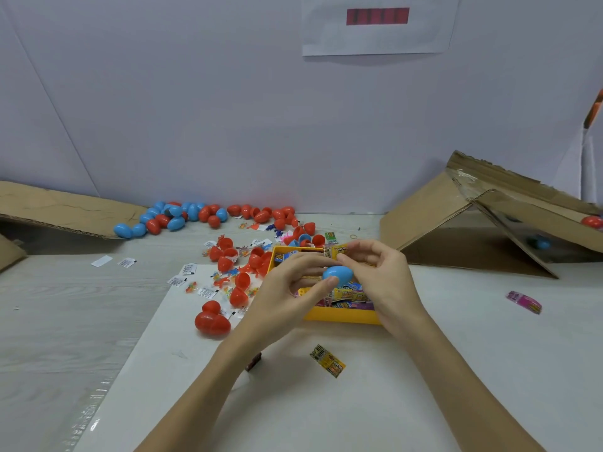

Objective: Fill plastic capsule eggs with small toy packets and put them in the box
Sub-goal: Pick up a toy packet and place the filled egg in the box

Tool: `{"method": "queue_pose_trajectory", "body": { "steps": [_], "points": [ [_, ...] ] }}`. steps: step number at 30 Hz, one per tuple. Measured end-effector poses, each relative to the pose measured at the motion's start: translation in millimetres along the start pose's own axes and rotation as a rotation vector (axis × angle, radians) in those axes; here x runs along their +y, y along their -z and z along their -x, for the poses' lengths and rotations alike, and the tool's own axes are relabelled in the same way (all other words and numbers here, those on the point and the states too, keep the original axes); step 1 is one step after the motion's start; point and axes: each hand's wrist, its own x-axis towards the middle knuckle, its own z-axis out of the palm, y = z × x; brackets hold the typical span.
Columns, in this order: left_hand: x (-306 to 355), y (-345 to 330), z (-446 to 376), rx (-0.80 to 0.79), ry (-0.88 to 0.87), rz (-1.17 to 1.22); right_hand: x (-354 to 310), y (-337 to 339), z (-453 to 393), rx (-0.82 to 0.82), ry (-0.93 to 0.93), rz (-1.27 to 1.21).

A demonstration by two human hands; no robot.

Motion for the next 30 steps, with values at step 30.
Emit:
{"method": "queue_pose_trajectory", "body": {
  "steps": [30],
  "points": [
    [-0.4, 15.1, -0.8, 0.128, 0.065, -0.098, -2.0, 10.3, -0.8, -0.244, 0.076, 0.266]
  ]
}}
